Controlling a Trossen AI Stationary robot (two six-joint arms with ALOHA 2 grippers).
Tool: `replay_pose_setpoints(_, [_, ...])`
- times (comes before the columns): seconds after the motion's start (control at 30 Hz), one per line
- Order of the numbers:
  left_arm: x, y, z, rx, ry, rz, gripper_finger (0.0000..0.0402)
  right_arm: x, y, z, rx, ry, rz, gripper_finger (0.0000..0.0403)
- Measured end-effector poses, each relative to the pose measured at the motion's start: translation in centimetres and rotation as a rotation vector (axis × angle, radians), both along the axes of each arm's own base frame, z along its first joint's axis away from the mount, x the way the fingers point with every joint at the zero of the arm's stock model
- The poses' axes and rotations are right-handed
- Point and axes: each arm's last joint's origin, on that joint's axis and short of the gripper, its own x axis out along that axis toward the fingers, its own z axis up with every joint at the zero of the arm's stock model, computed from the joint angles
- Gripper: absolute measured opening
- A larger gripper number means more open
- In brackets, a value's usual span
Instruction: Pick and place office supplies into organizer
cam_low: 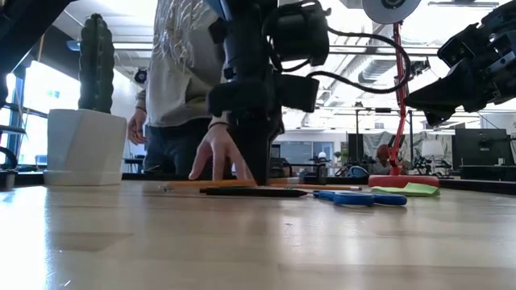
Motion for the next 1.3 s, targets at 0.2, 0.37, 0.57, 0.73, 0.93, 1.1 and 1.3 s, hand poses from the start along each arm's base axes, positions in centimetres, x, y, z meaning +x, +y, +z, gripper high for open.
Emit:
replay_pose_setpoints(0.2, [0.3,0.0,2.1,0.01,0.012,0.004,0.0015,0.0,0.0,0.0,0.0,0.0,0.0,0.0053])
replay_pose_setpoints(0.37, [1.0,0.1,5.8,0.008,-0.023,0.023,0.0019,0.0,0.0,0.0,0.0,0.0,0.0,0.0053])
replay_pose_setpoints(0.57, [1.7,-0.2,11.7,0.004,-0.147,0.052,0.0022,0.0,0.0,0.0,0.0,0.0,0.0,0.0053])
replay_pose_setpoints(0.73, [1.8,-1.4,16.8,-0.006,-0.296,0.046,0.0018,0.0,0.0,0.0,0.0,0.0,0.0,0.0053])
replay_pose_setpoints(0.93, [0.5,-3.1,21.7,-0.033,-0.539,0.033,0.0024,0.0,0.0,0.0,0.0,0.0,0.0,0.0053])
replay_pose_setpoints(1.1, [-0.7,-4.0,24.8,-0.041,-0.686,0.013,0.0019,0.0,0.0,0.0,0.0,0.001,-0.001,0.0053])
replay_pose_setpoints(1.3, [-2.5,-4.1,28.5,-0.064,-0.865,-0.007,0.0024,0.0,0.0,-0.1,0.0,0.008,0.0,0.0053])
